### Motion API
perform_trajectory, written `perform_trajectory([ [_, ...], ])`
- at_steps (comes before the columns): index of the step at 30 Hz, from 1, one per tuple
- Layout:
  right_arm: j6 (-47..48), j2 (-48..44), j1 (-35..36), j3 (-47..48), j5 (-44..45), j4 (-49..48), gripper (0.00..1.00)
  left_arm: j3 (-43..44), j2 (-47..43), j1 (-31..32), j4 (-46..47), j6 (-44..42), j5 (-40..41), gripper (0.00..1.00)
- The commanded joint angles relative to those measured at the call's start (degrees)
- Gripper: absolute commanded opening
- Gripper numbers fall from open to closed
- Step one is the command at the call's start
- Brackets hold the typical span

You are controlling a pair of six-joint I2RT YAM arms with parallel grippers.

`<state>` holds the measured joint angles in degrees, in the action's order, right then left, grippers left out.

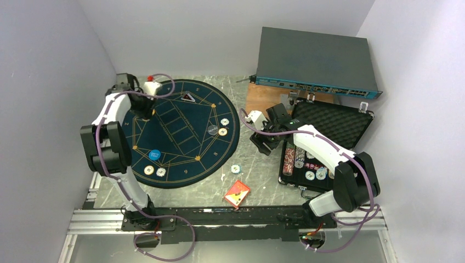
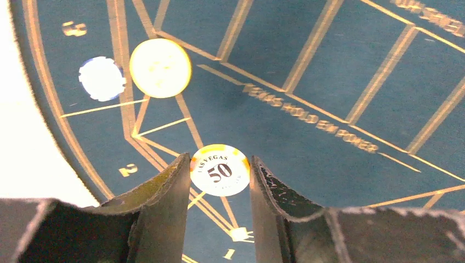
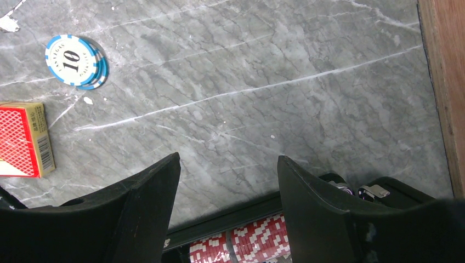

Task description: Distribute texas hold em gaming equipment

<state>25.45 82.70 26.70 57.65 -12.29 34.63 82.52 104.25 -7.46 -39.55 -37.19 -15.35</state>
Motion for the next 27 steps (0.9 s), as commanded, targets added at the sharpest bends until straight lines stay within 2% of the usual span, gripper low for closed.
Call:
perform_trajectory([
  [1, -0.1, -0.3, -0.2, 0.2, -0.5, 0.3, 0.68, 6.4, 4.5, -5.2, -0.9, -2.0, -3.3, 0.34],
  [8, -0.1, 0.3, -0.2, 0.2, -0.6, 0.3, 0.68, 17.7, 13.7, -9.6, 2.2, -0.1, -4.9, 0.34],
  [20, -0.1, 1.6, -0.2, 0.3, 0.1, 0.3, 0.68, 38.6, 28.9, -9.1, 1.3, 1.1, -6.1, 0.36],
  [27, -0.2, 2.0, -0.3, 0.2, 0.5, 0.3, 0.68, 44.4, 35.5, -7.3, 1.2, 0.0, -4.3, 0.36],
])
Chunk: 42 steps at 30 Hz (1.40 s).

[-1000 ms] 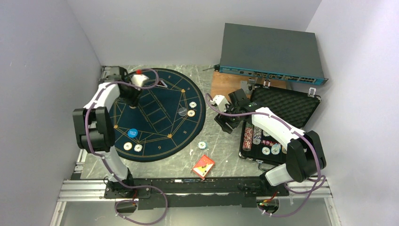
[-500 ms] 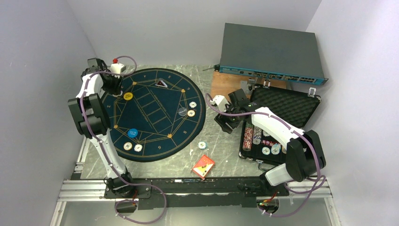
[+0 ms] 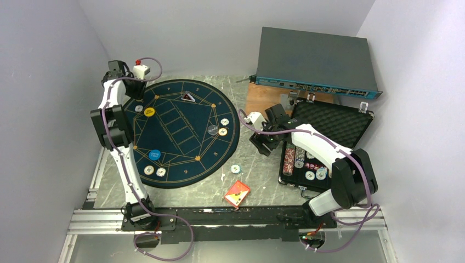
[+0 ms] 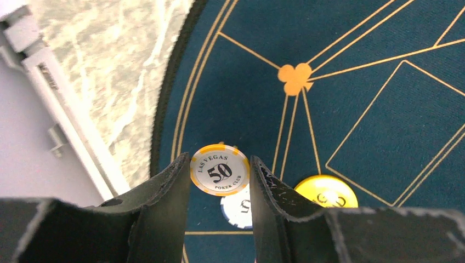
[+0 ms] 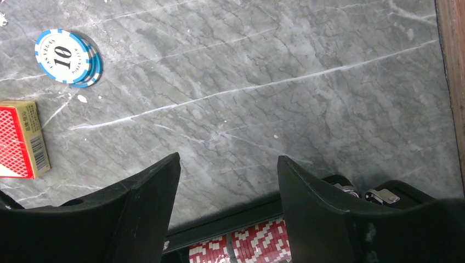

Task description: Distribute texas hold em gaming equipment

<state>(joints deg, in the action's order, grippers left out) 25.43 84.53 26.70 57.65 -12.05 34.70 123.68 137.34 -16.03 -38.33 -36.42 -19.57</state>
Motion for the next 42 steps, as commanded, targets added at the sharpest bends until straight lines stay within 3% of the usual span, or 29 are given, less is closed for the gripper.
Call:
perform_trajectory([
  [1, -0.3, 0.3, -0.2, 0.2, 0.3, 0.2, 0.68, 3.8, 3.1, 1.5, 0.0, -1.0, 0.2, 0.36],
  [7, -0.2, 1.0, -0.2, 0.4, 0.0, 0.4, 0.68, 6.6, 6.5, 2.3, 0.1, -1.1, 2.9, 0.4],
  [12, 0.0, 1.1, -0.2, 0.6, -1.1, 0.7, 0.7, 4.7, 3.9, 2.6, -0.7, -1.3, 2.3, 0.79],
  [15, 0.3, 1.0, -0.2, 0.9, -2.2, 1.2, 0.71, 0.4, -3.0, 2.5, -0.7, -0.8, -0.9, 0.86],
  [19, 1.5, -0.8, -0.1, 0.2, -5.7, 1.7, 0.72, -4.9, -12.5, 2.4, -2.7, 1.9, -4.1, 0.91],
  [23, 3.7, -0.3, 1.7, 0.1, -8.8, 2.8, 0.72, -19.0, -26.7, 2.5, -1.2, 5.2, -9.0, 0.95],
  [30, 0.6, 7.9, 13.2, 4.3, -2.0, 1.3, 0.74, -37.5, -44.9, 3.2, -2.3, 12.2, -15.9, 0.97],
  [33, -1.0, 11.3, 16.0, 7.3, -0.2, 1.2, 0.75, -45.0, -53.1, 3.2, 1.5, 15.7, -17.4, 0.98],
  [42, -1.8, 14.9, 21.6, 9.3, 1.1, 1.2, 0.78, -52.4, -62.2, 2.6, 6.1, 20.2, -17.1, 0.99],
])
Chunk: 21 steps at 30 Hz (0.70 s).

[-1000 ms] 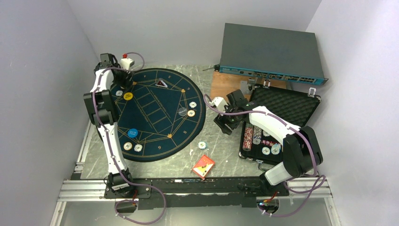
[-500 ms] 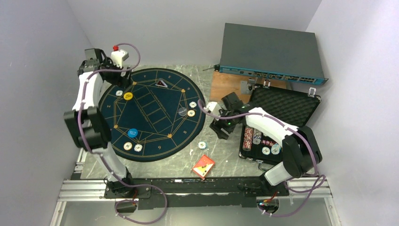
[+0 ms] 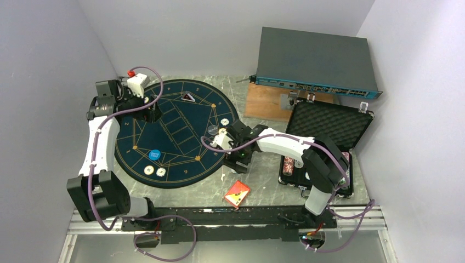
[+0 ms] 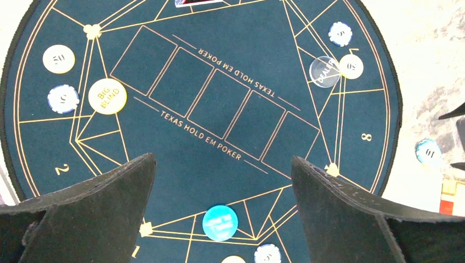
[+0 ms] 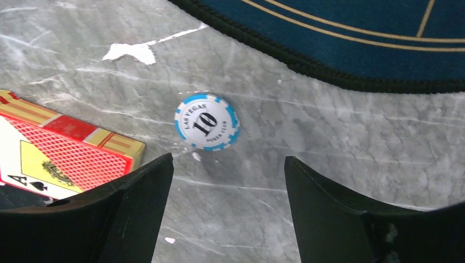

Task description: Distribute texas hold em gaming equipment

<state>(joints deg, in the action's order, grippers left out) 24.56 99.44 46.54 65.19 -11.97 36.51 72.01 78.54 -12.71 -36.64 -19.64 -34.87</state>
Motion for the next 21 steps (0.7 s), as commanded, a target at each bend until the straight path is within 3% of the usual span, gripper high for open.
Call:
perform_trajectory([
  [1, -0.9, 0.2, 2.2, 1.9, 1.1, -0.5, 0.78, -0.8, -3.5, -1.0, 4.5, 3.8, -2.0, 0.99],
  [14, -0.2, 4.0, 5.2, 2.5, 3.8, -1.3, 0.76, -1.5, -3.9, -6.1, 4.1, 6.0, -8.2, 0.99],
  [21, 0.5, 5.6, 5.2, 2.0, 3.8, -1.9, 0.68, -1.9, -3.8, -6.2, 4.5, 6.2, -8.3, 0.98],
])
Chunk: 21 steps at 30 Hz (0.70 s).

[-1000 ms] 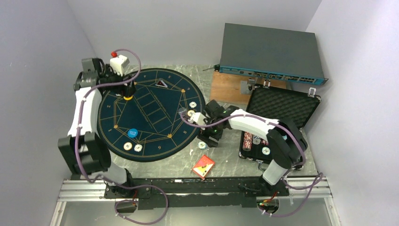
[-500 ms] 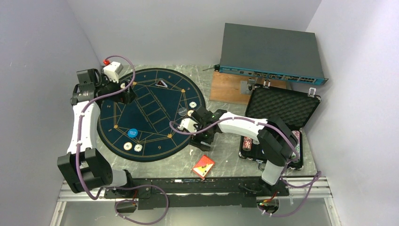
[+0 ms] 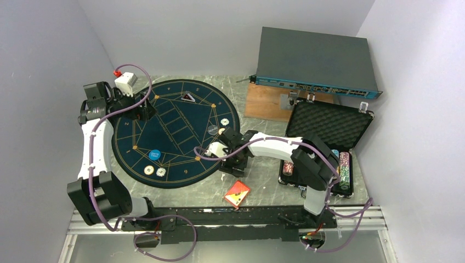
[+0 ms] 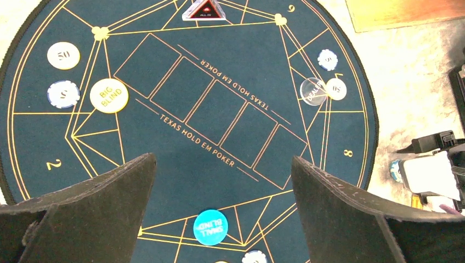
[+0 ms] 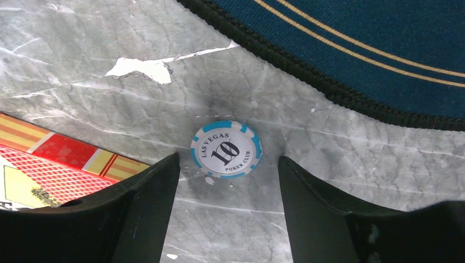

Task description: Distribute texas hold em gaming equipment

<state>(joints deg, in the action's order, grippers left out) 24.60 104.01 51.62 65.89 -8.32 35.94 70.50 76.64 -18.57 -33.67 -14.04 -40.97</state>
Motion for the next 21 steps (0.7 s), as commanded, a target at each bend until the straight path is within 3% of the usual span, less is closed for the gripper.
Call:
perform_trajectory([
  [1, 0.7, 1.3, 0.1, 1.3, -0.2, -1.2, 0.67, -0.2, -1.8, -0.3, 1.5, 0.6, -2.2, 0.98],
  [14, 2.2, 2.2, -0.6, 3.6, -1.0, 0.0, 0.19, 0.3, -1.5, -0.4, 1.2, 0.1, -2.1, 0.98],
  [21, 2.3, -1.0, -0.7, 6.9, -1.6, -0.1, 0.09, 0.9, -0.9, -0.7, 1.1, 0.5, -2.7, 0.98],
])
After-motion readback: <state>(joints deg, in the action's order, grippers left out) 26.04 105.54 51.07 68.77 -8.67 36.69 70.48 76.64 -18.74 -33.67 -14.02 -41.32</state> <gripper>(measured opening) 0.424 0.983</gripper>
